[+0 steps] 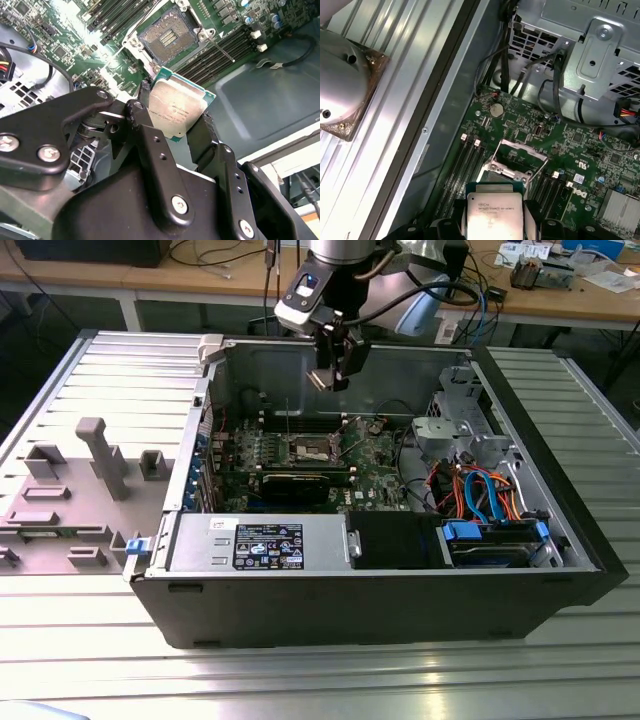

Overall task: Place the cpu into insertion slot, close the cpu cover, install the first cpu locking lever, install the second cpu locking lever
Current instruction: 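Place the cpu into insertion slot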

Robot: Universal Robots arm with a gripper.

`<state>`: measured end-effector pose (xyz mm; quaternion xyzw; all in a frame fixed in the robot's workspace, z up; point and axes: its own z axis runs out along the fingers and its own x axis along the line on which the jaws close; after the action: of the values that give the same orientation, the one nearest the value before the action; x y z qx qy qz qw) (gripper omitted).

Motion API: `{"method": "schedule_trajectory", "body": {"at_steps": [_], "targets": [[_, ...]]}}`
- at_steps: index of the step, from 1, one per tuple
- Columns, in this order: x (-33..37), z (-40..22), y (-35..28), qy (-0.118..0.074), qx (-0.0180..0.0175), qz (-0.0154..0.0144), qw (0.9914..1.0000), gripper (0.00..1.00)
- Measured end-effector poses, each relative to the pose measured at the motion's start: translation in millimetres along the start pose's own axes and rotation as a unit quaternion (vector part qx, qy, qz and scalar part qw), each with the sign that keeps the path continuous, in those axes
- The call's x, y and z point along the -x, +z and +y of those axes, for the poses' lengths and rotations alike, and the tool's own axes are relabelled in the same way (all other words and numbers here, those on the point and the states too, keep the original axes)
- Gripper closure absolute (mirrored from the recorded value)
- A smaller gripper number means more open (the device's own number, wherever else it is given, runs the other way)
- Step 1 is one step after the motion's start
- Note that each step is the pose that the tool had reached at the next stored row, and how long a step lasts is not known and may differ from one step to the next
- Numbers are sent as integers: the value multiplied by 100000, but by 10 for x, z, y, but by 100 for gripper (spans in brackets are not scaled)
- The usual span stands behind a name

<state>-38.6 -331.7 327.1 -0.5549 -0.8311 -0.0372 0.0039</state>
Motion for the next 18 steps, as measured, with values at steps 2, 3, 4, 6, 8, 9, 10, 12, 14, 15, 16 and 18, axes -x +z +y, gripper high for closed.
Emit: {"method": "schedule_trajectory", "body": {"at_steps": [2, 3, 4, 6, 8, 9, 10, 12, 14, 15, 16, 18], "targets": [[1, -1, 17, 1274, 45, -64, 99992, 46], [1, -1, 23, 1667, 58, -82, 99986, 46], [2, -2, 34, 2501, 68, -126, 99969, 46], [2, -3, 45, 3381, 78, -161, 99943, 46], [2, -3, 52, 4159, -308, -52, 99913, 46], [2, -2, 52, 4171, -439, -8, 99912, 46], [2, -2, 52, 4168, -447, -13, 99912, 46], [3, -2, 54, 4361, -437, -20, 99904, 46], [3, -1, 60, 5220, -389, -63, 99863, 46], [3, -2, 62, 5885, -375, -111, 99826, 46], [3, -2, 65, 6377, -374, -144, 99796, 46], [4, -3, 72, 7540, -357, -223, 99714, 46]]}}
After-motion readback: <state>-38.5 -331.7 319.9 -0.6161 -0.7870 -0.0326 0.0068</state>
